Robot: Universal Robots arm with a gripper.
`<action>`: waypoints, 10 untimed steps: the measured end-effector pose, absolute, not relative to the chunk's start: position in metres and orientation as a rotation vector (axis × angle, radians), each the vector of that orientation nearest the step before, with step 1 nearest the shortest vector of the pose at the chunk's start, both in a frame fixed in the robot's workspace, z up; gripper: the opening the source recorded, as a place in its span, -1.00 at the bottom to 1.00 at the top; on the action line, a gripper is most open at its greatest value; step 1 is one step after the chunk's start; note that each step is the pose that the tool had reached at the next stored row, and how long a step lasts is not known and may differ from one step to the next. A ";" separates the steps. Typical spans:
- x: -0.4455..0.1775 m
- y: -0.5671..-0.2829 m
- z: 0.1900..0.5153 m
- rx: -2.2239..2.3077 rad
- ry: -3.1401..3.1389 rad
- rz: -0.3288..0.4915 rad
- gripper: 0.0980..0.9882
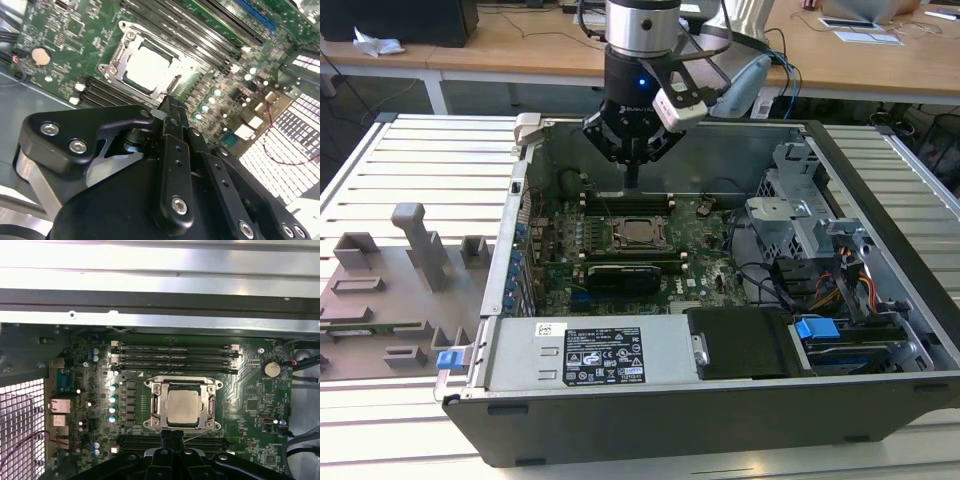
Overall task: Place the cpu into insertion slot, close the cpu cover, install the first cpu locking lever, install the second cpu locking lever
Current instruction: 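Install the first cpu locking lever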
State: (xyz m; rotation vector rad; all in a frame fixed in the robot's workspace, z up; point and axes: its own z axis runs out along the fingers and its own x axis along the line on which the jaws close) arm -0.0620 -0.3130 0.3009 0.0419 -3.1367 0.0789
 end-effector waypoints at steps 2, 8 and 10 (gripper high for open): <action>-0.071 -0.313 0.301 0.042 -3.137 0.079 -0.98; -0.093 -0.313 0.301 0.042 -3.138 0.079 -0.98; -0.103 -0.313 0.301 0.042 -3.138 0.079 -0.98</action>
